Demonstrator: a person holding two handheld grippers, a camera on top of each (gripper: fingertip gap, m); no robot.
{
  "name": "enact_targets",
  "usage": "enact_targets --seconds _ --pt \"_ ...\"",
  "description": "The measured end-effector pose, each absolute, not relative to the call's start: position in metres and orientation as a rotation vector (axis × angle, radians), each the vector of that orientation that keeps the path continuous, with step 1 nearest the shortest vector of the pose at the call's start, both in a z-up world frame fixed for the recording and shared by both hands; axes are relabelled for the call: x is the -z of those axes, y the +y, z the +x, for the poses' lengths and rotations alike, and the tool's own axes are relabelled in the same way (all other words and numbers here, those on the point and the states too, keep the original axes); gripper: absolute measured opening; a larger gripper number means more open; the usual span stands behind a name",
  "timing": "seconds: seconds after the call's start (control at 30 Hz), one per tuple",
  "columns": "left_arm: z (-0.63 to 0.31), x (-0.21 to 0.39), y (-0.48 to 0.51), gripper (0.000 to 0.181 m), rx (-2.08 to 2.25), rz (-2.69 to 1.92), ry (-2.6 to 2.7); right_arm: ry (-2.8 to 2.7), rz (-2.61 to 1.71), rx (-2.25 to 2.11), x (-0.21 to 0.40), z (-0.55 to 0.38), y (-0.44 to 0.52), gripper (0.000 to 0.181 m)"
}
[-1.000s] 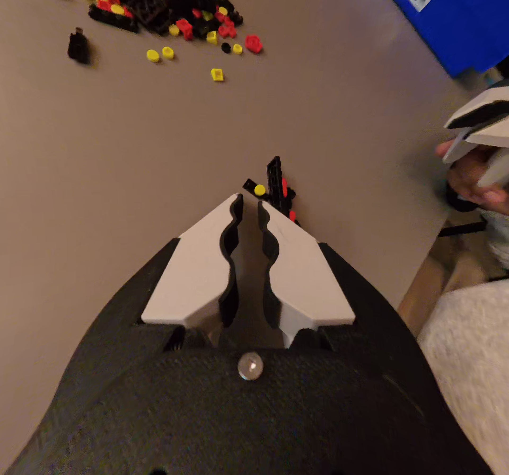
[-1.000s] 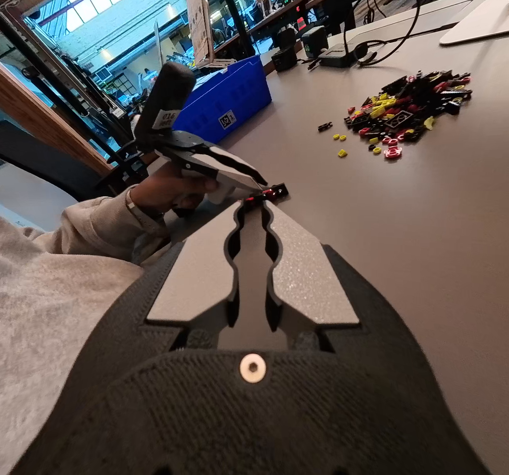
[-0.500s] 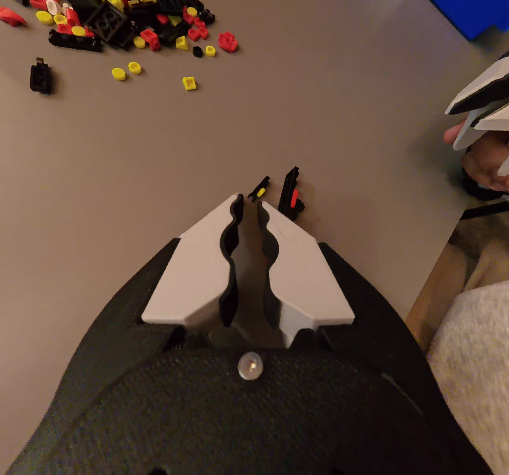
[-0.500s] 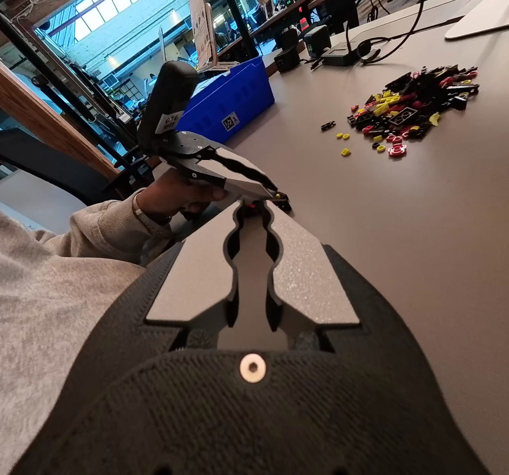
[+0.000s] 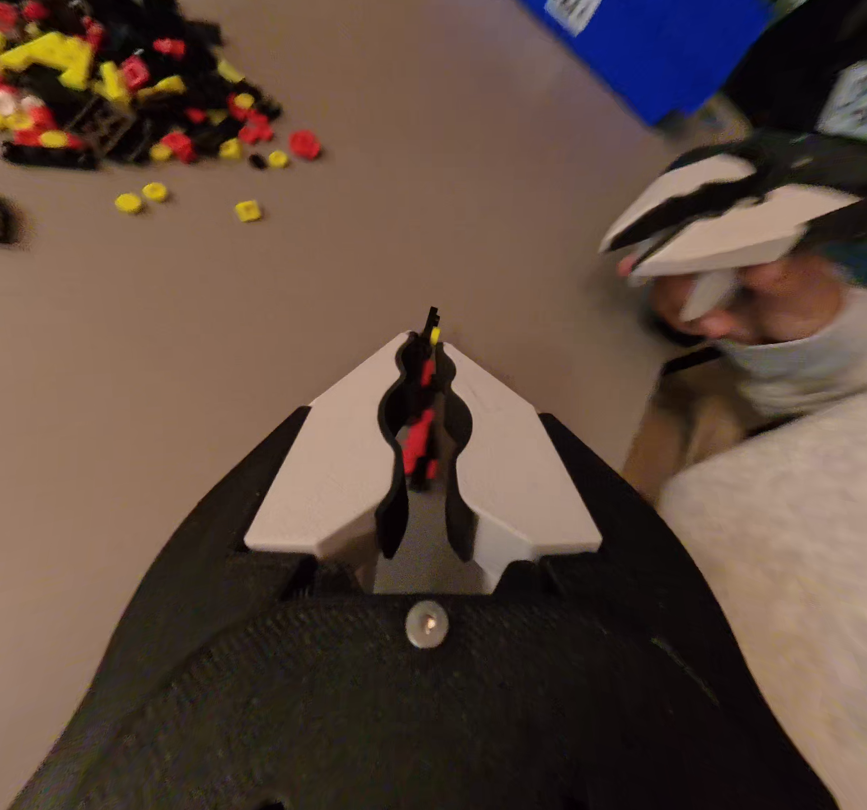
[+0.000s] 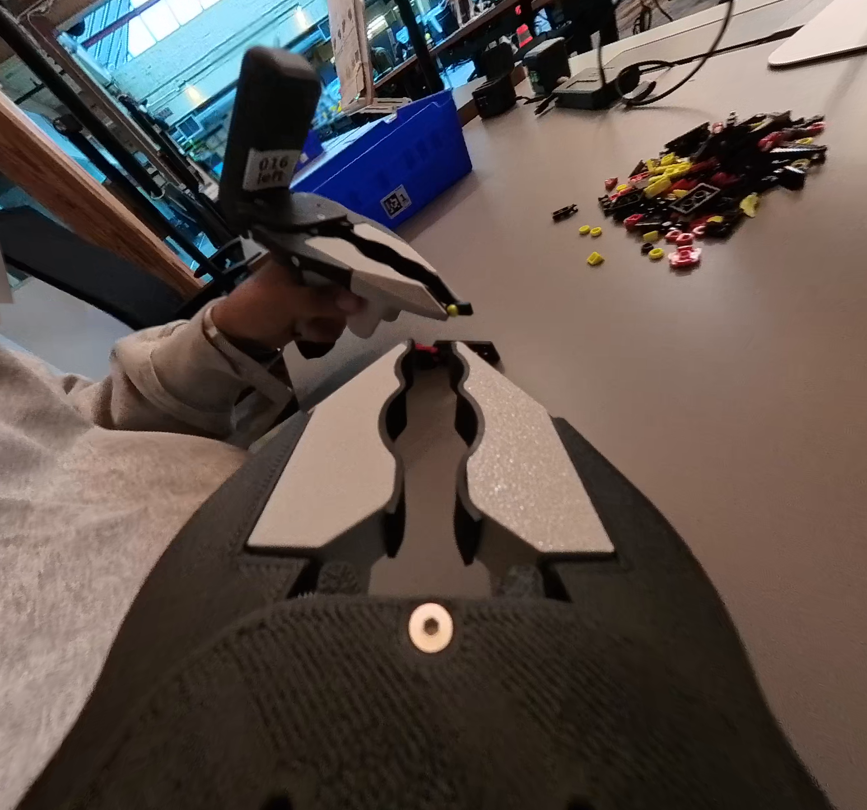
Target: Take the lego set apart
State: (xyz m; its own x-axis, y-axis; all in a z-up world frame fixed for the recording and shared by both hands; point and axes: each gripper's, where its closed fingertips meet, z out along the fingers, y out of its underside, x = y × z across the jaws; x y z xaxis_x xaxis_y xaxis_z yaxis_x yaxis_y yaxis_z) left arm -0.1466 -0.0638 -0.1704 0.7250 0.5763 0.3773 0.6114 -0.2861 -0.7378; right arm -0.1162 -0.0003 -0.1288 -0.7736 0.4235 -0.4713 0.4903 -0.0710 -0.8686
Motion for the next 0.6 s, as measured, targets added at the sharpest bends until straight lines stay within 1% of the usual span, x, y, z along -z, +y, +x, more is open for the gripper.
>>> enact_targets --seconds 0.1,0.2,0.33,0.47,0.53,0.57,0.6 --pt "-0.129 0.146 -0.044 0.005 0.208 -1.872 -0.849 2.177 0.936 2.012 0.127 -0.109 -0.006 0.016" --pt "-0.111 0.135 -0.029 0.005 0.397 -1.815 -0.793 2.424 0.802 2.06 0.127 -0.107 -0.006 0.021" --pt "-0.092 0.135 -0.023 0.005 0.633 -1.772 -0.767 2.77 0.499 2.067 0.13 -0.097 -0.011 0.024" --pt "-0.073 0.147 -0.02 0.004 0.743 -1.846 -0.733 2.894 0.252 2.034 0.14 -0.082 -0.023 0.029" --pt "-0.067 0.154 -0.018 0.005 0.752 -1.89 -0.719 2.951 0.201 1.948 0.15 -0.079 -0.026 0.024" --pt "-0.068 0.156 -0.018 0.005 0.735 -1.902 -0.725 2.972 0.173 1.907 0.154 -0.077 -0.027 0.015" --pt "-0.069 0.157 -0.018 0.004 0.731 -1.901 -0.729 2.997 0.158 1.876 0.157 -0.076 -0.027 0.009"
